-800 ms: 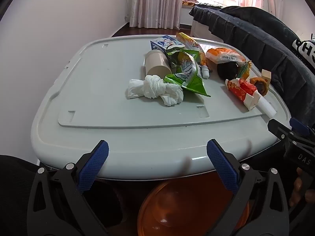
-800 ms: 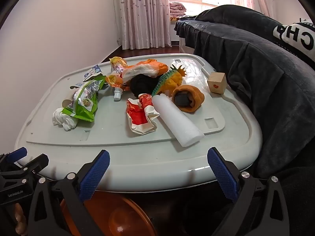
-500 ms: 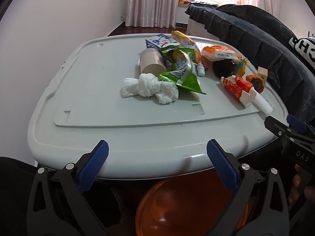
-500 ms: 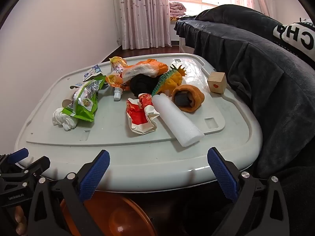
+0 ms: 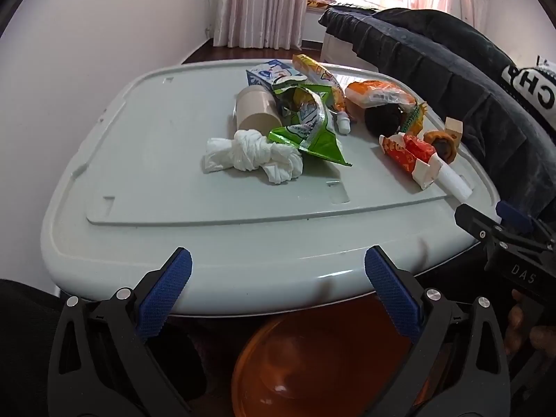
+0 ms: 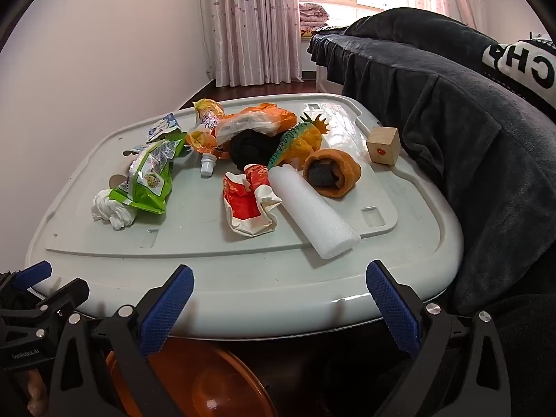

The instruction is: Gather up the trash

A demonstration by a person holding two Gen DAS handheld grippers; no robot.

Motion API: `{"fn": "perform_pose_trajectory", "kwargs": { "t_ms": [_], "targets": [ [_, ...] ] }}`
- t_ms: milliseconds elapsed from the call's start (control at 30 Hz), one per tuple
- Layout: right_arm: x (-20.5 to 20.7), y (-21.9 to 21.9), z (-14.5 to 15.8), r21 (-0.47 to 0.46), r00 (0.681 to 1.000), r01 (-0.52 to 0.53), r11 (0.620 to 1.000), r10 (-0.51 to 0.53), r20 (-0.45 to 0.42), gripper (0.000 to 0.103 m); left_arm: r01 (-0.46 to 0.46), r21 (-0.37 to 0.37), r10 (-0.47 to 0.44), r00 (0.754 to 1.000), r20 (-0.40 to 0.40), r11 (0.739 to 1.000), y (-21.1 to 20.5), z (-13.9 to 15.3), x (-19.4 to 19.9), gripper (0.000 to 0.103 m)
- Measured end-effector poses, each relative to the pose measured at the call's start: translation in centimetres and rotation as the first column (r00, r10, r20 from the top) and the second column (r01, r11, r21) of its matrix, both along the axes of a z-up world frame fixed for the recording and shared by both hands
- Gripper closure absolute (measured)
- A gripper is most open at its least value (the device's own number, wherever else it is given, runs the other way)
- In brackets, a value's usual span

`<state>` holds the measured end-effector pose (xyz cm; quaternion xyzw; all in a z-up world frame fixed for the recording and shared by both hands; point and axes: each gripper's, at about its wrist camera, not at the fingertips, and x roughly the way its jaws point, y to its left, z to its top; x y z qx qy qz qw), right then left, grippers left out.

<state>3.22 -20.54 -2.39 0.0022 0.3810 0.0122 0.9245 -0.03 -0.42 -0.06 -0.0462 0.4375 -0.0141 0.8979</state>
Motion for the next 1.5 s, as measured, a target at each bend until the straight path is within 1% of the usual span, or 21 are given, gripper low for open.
{"fn": "perform_pose_trajectory", "kwargs": {
  "t_ms": [167,267,467,667,867,1000,1267,1500],
  "targets": [
    [0.0,0.0,0.0,0.0,1.0,0.0,1.0,0.0,0.0,0.005,-0.003,0.0,0.003,1.0,0.009,1.0,0.0,0.1,-0.2,0.006],
    [0.1,0.0,0.0,-0.001,1.0,0.0,1.0,0.0,-0.001,0.005,-0.023,0.025,0.023,1.0,0.011,0.999,0.1,0.1,-0.1,0.006],
    [0.1,0.0,0.0,-0.003,1.0,-0.001,1.0,0.001,-0.001,0.005,-0.057,-0.018,0.057,0.998,-0.003,0.998,1.0,0.0,0.1,0.006],
    [0.1,-0.1,-0.2,-0.004,1.0,-0.001,1.0,0.001,-0.002,0.005,-0.078,-0.029,0.078,0.997,0.001,0.997,1.3,0.0,0.0,0.006],
    [0.1,0.0,-0.1,-0.006,1.0,-0.002,1.0,0.002,-0.002,0.005,-0.085,0.016,0.085,0.996,0.027,0.996,1.1,0.3,-0.2,0.006],
    [0.3,0.0,-0.1,-0.007,1.0,-0.001,1.0,0.001,-0.003,0.005,-0.09,0.033,0.088,0.995,0.044,0.995,1.1,0.4,-0.3,0.006],
    [0.1,-0.6,-0.1,0.01,1.0,0.004,1.0,-0.004,-0.01,0.005,-0.086,0.006,0.086,0.996,0.02,0.996,1.4,0.3,-0.1,0.006],
    [0.5,-1.1,-0.1,0.031,0.999,0.028,0.999,-0.027,-0.046,0.005,-0.078,0.014,0.078,0.997,0.014,0.997,1.2,0.1,0.0,0.006]
  ]
}}
